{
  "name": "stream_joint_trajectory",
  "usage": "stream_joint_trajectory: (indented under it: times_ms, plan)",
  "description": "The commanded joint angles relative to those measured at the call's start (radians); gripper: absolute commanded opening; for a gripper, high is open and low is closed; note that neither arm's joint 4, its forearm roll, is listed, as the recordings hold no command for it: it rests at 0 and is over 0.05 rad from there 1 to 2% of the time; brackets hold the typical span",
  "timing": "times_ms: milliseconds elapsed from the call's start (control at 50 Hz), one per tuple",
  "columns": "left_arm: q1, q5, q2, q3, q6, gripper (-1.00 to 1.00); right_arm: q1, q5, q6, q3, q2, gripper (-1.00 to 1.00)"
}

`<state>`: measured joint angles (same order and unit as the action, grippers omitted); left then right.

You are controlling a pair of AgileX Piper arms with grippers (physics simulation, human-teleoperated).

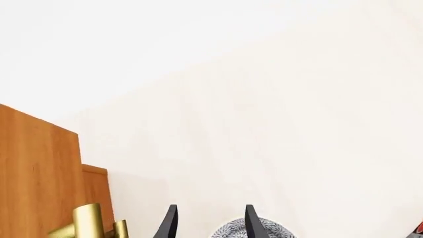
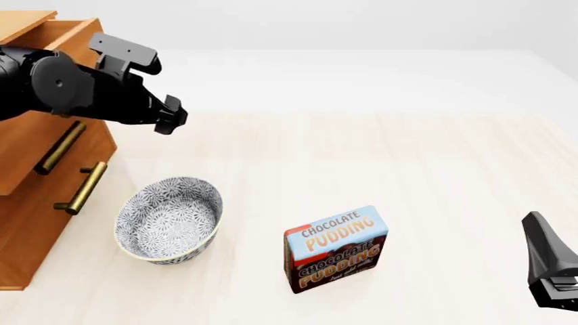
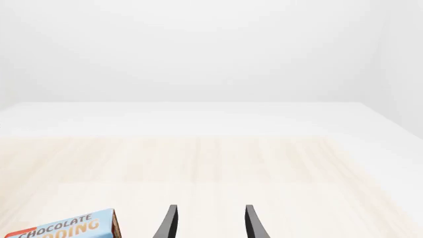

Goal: Put the butter at the back in the top drawer of the cabinet and close it.

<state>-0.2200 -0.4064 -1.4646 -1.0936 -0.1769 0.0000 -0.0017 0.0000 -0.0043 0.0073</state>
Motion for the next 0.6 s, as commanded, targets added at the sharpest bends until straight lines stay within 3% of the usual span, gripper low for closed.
stream_joint_trajectory:
  times_ms: [20,600]
  plan:
    - [0.030,0.005,0.002,0.011,-0.001,1.00,0.000,0.000,0.000,0.000,0.000,1.00]
    - [0.118,0.022,0.002,0.026,0.001,1.00,0.000,0.000,0.000,0.000,0.000,1.00]
